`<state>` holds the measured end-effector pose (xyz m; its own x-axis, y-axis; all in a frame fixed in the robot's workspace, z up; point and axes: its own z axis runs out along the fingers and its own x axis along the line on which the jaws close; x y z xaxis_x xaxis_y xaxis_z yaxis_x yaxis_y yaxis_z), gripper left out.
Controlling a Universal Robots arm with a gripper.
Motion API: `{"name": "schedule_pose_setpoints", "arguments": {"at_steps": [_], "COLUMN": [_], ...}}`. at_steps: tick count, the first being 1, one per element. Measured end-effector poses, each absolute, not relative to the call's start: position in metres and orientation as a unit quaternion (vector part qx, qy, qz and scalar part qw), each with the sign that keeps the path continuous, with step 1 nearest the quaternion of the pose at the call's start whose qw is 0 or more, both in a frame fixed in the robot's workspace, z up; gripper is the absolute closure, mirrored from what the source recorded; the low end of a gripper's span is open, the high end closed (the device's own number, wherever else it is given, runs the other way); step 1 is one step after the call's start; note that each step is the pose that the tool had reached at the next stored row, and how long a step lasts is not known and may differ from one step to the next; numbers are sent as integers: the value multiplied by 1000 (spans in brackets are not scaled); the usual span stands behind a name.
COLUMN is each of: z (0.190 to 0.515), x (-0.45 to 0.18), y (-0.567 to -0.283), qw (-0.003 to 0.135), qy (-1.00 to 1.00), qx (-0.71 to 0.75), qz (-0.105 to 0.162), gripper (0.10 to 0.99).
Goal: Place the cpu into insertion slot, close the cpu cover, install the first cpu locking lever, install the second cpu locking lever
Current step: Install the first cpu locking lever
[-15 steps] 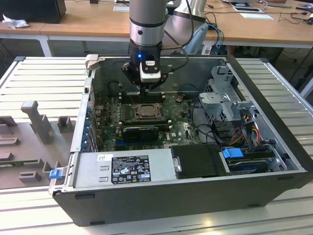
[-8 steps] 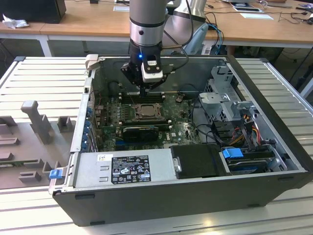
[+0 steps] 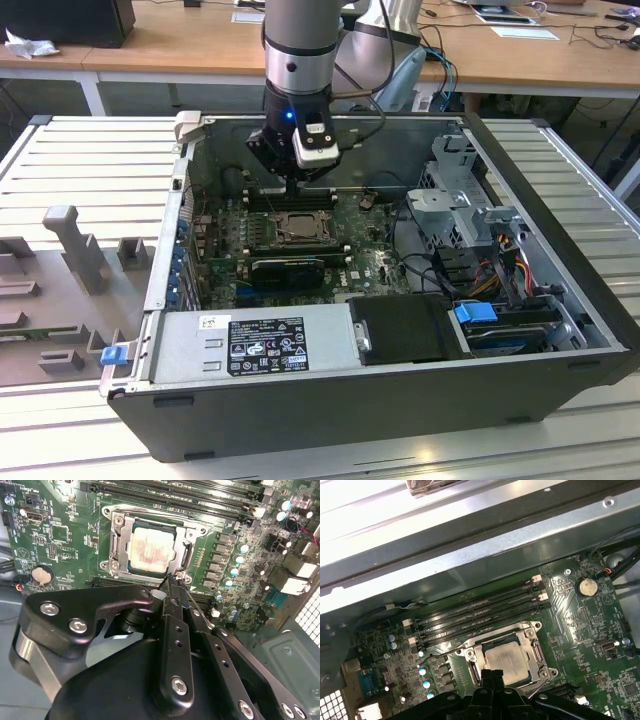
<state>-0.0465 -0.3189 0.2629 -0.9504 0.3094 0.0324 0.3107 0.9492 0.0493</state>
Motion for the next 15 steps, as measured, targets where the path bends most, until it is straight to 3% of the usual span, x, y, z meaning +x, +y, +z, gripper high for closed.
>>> {"name": "schedule_pose_setpoints", "arguments": {"at_steps": [15], "z": [262], "x": [-55], "y": [-319], "qw": [11], "qy": [-997], "qx": [-67], "qz": [-26], "gripper": [980]}}
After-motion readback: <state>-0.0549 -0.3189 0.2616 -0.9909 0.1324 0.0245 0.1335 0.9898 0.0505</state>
